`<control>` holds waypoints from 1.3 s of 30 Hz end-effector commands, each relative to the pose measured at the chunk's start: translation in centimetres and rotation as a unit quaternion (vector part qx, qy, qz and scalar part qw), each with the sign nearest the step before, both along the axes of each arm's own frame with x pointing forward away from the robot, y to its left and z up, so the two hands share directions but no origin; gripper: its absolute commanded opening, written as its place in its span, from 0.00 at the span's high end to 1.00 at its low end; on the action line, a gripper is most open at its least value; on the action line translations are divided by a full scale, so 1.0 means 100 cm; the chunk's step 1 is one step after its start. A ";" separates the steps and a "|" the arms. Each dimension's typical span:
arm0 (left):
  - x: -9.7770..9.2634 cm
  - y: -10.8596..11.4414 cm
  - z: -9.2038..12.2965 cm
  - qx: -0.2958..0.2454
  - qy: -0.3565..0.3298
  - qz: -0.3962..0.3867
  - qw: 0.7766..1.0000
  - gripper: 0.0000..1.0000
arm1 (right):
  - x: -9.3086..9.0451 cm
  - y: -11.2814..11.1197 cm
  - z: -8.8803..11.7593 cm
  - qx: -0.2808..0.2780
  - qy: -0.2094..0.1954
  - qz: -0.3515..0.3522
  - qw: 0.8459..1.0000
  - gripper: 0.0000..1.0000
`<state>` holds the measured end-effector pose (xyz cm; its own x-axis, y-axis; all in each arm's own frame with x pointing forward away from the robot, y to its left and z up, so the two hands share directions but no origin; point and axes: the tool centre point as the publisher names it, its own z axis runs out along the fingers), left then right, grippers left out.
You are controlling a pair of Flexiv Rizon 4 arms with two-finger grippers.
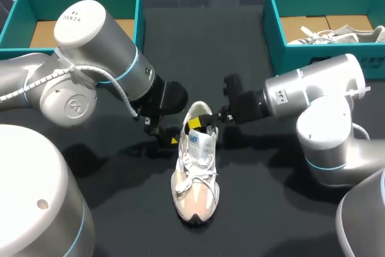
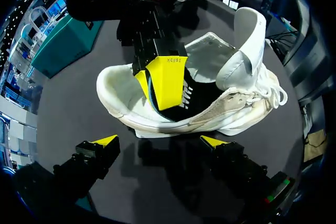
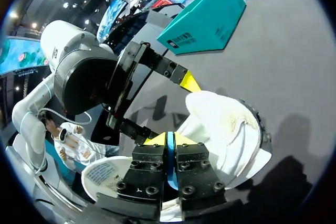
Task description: Take the shoe out of the shoebox, open the shoe tongue, remove and reinsert the insole, then place the shoe into the shoebox
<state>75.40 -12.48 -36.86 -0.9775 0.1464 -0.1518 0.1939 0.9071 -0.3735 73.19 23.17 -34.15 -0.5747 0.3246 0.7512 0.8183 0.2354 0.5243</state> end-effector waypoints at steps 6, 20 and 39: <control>0.000 0.000 0.000 0.000 0.000 0.000 1.000 0.00 | -0.012 0.001 0.010 -0.001 -0.025 -0.025 0.999 0.71; 0.000 0.010 0.005 -0.002 -0.004 -0.009 1.000 0.00 | -0.006 -0.006 0.030 -0.035 -0.057 -0.030 0.997 0.45; 0.005 0.033 0.025 -0.007 -0.005 -0.063 0.998 0.00 | -0.004 -0.051 0.034 -0.064 -0.036 -0.068 0.995 0.52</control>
